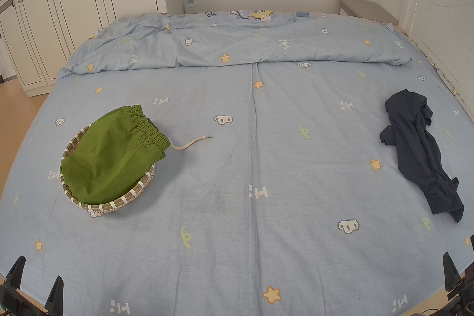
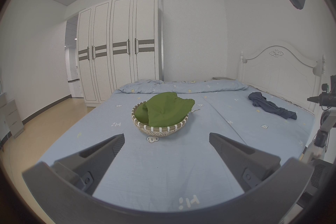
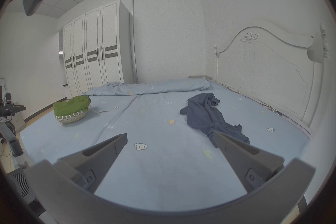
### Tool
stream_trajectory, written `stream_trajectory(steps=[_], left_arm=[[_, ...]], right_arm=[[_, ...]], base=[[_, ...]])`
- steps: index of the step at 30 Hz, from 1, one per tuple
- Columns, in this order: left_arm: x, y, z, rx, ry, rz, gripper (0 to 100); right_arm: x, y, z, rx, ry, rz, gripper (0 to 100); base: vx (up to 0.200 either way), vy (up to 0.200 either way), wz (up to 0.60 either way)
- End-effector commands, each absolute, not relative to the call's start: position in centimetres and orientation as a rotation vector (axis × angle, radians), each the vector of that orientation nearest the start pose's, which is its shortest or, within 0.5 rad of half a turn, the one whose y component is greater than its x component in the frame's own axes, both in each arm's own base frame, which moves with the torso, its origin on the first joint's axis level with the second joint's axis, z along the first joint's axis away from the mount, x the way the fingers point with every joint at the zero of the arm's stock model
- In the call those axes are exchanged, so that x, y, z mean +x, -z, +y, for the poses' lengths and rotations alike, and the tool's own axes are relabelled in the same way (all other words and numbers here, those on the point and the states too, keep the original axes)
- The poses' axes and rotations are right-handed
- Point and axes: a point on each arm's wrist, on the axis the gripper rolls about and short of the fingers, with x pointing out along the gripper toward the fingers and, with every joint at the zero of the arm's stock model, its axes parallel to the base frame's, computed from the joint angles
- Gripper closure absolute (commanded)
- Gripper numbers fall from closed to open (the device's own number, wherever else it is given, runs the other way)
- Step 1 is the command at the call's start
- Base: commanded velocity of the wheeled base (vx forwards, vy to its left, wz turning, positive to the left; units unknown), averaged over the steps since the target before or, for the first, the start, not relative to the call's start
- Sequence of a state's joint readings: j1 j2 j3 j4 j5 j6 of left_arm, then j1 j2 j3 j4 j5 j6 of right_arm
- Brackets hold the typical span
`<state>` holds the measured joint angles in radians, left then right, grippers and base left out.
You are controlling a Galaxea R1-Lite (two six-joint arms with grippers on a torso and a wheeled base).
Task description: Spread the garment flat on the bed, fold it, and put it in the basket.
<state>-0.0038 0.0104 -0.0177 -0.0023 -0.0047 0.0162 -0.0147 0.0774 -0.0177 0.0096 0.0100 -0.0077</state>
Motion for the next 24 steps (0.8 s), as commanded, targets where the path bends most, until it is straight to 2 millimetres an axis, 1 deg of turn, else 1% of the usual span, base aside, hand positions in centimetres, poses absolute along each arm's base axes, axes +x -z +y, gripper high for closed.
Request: stream_trajectory(steps=[1,24], left_arm=[[-2.28,-7.58,0.0,0.012,0.009,-0.003,0],[-2.28,-7.58,0.0,0.012,0.008,-0.003,0]], right_arm=[[-2.2,-7.6,0.01,-0.009,-0.015,0.021,0],[-2.23,-7.58,0.01,-0.005,-0.011,0.009,0]], base=[[0.0,0.0,0.0],[0.0,0.0,0.0]])
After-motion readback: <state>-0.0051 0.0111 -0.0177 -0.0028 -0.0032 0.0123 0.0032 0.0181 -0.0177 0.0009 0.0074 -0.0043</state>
